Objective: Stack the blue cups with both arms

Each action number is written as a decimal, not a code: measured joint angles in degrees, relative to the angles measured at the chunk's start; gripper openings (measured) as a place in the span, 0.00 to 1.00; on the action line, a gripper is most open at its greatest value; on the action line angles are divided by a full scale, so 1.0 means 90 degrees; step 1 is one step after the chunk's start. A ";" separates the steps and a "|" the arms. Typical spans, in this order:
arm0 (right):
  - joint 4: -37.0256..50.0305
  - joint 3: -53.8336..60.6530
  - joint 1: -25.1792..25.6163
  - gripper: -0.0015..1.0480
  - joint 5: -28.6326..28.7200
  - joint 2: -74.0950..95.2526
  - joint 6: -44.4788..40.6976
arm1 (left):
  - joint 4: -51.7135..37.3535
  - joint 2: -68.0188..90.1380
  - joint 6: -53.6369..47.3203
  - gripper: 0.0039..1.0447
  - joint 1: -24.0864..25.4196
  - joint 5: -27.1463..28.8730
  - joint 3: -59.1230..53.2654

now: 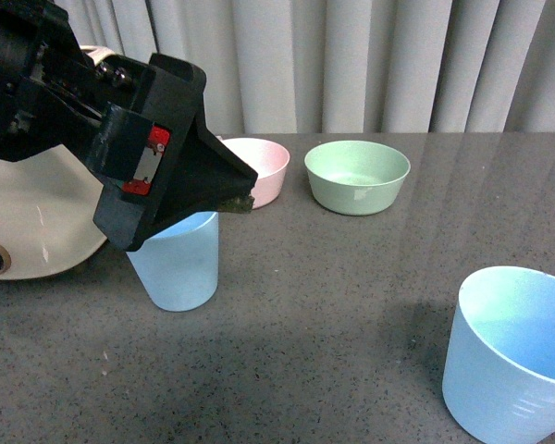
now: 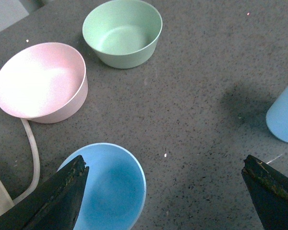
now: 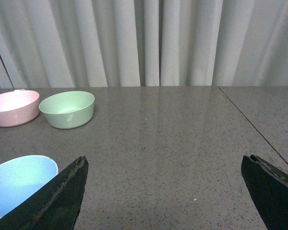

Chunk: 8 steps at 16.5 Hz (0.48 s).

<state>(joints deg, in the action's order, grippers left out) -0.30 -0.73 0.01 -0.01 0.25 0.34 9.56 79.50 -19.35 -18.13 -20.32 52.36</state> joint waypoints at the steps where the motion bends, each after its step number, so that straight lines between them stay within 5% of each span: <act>1: 0.0000 0.0000 0.0000 0.94 0.0000 0.0000 0.0000 | 0.0034 0.0165 -0.0107 0.94 -0.0017 0.0124 0.0061; 8: 0.0002 0.0000 0.0000 0.94 0.0000 0.0000 0.0000 | 0.0172 0.0889 -0.0410 0.94 -0.0056 0.0357 0.0129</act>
<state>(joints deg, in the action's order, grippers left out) -0.27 -0.73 0.01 -0.01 0.25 0.34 11.11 87.50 -23.05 -18.63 -17.10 53.52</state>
